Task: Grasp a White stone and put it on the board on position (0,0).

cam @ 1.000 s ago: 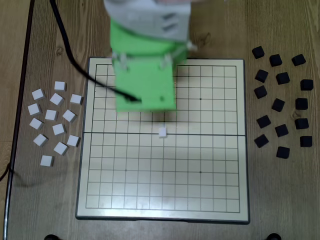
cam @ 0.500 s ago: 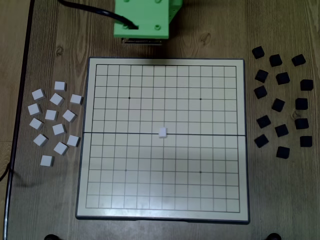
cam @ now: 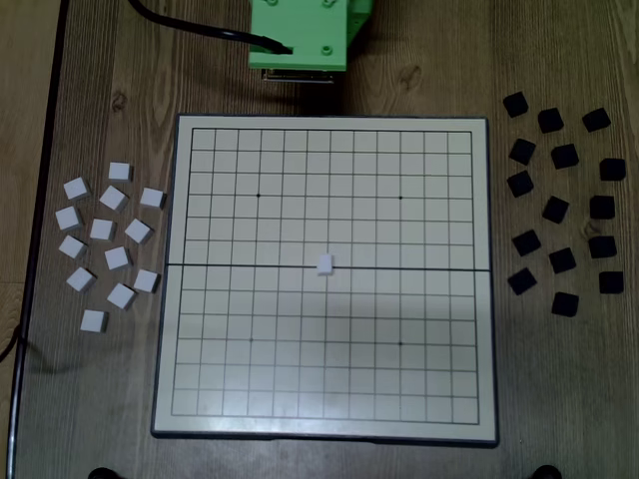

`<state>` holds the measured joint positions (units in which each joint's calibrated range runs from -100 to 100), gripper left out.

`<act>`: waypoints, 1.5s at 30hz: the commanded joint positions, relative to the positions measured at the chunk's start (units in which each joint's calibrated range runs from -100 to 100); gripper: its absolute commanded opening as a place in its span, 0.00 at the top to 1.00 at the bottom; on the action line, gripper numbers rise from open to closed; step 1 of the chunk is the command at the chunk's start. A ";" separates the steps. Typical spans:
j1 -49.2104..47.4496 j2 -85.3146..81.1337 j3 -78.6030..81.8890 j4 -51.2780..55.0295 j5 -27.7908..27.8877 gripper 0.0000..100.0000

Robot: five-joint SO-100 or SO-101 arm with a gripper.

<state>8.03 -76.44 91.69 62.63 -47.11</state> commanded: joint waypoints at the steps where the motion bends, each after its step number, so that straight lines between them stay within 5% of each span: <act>1: -0.25 -3.64 2.23 -0.09 -0.24 0.94; 22: -3.34 -12.62 8.22 12.23 -1.47 0.93; 32: -5.16 -12.79 8.22 12.81 4.35 0.93; 45: -5.16 -12.79 8.22 12.81 4.44 0.93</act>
<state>3.72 -89.77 99.28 71.60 -42.76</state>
